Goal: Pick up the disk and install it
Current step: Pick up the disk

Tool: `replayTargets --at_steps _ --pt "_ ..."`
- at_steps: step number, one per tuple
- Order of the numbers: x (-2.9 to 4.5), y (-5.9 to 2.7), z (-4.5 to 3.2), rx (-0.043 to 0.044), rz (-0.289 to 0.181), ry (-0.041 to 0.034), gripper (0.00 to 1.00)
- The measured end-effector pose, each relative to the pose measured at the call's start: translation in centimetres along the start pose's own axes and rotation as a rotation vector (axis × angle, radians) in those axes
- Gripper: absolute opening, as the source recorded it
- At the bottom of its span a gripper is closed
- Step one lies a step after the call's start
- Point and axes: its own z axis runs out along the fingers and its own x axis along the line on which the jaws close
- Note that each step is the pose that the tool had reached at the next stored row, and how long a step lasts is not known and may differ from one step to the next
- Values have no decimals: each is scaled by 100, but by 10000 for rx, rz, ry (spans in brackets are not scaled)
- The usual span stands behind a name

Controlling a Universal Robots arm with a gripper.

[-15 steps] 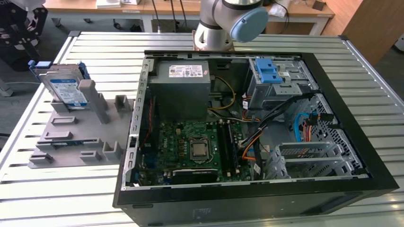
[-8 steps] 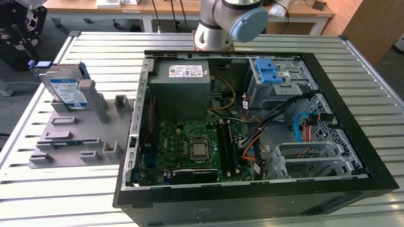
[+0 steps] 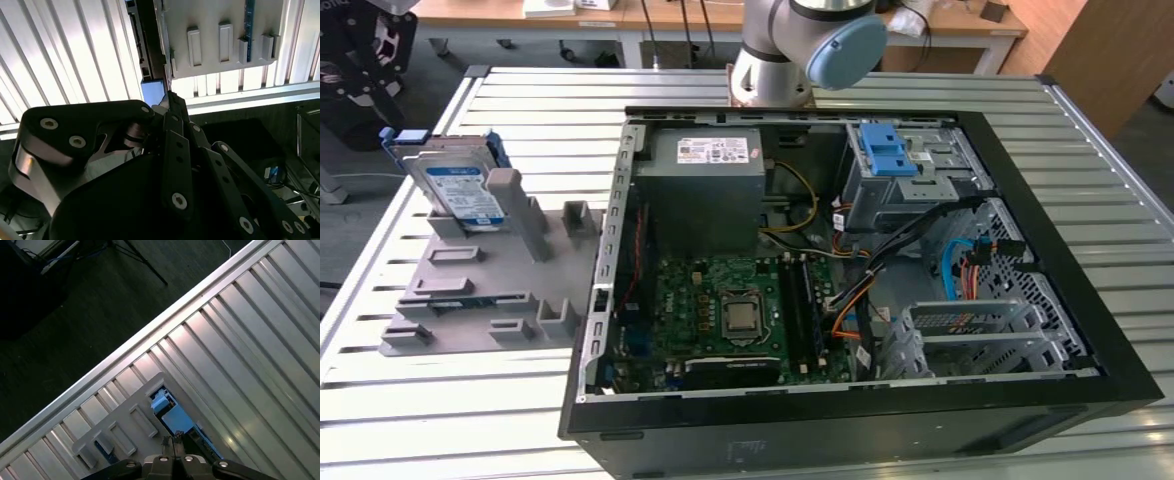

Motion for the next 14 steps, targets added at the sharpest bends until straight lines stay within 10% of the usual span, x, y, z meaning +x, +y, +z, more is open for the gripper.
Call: replayTargets --at_steps 14 --pt "0 0 4 39 -2031 30 11"
